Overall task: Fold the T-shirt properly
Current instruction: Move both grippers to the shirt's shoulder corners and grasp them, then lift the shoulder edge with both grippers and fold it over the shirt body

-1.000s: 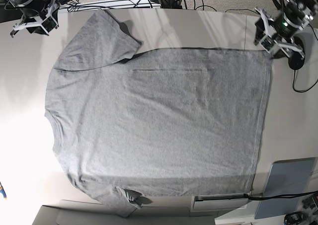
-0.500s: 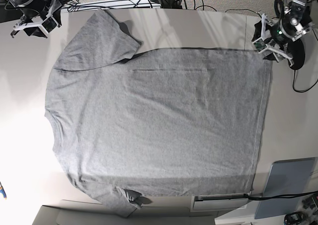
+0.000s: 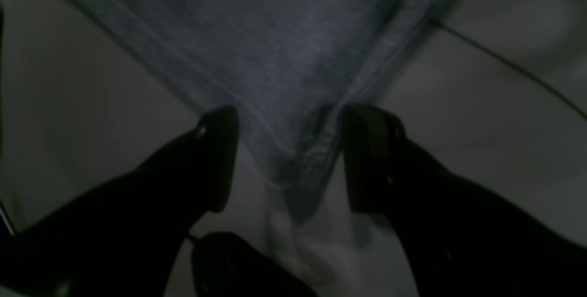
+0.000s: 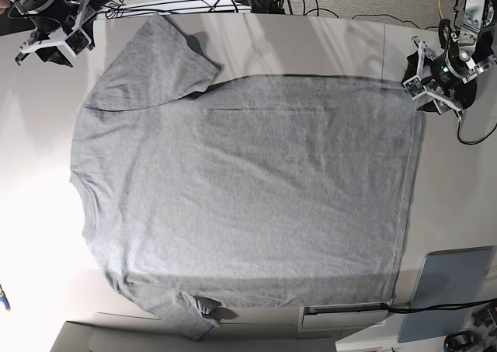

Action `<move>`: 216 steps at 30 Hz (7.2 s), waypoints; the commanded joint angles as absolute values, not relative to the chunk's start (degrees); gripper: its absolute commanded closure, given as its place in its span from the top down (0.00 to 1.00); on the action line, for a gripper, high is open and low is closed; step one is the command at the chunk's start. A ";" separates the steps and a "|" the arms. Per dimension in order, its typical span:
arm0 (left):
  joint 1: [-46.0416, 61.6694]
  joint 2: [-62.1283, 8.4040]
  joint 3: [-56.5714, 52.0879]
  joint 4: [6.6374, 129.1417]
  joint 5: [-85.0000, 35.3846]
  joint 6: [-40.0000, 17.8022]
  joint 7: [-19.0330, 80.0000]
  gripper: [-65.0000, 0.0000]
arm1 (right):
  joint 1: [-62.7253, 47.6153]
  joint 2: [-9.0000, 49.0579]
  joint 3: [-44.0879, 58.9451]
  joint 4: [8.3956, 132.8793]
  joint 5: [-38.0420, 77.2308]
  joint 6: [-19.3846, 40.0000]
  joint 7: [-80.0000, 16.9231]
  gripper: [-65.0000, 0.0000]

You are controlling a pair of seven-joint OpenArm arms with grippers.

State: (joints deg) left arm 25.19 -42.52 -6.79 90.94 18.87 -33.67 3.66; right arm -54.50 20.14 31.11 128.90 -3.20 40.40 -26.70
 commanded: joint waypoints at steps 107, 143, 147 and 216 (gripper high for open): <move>53.54 -43.68 -22.04 106.78 6.39 -36.07 6.66 0.00 | -64.18 40.80 -0.38 127.13 -30.06 17.69 -45.50 0.00; 30.85 -35.73 -21.87 102.98 0.78 -28.51 8.99 0.00 | -34.02 40.80 -0.80 117.54 -33.39 11.49 -30.79 0.00; 28.97 -35.70 -21.87 102.96 0.75 -28.53 8.99 0.00 | -30.15 40.80 -3.90 115.26 -32.58 11.51 -30.20 0.00; 11.31 -35.73 -10.26 90.41 -15.66 -25.47 19.77 0.44 | -18.26 40.42 -14.24 109.38 -26.17 -2.42 -40.01 0.31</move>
State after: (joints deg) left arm 11.73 -34.63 -9.67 89.60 -15.35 -25.85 20.84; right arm -18.72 39.66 -14.85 108.68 -25.06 -1.50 -40.32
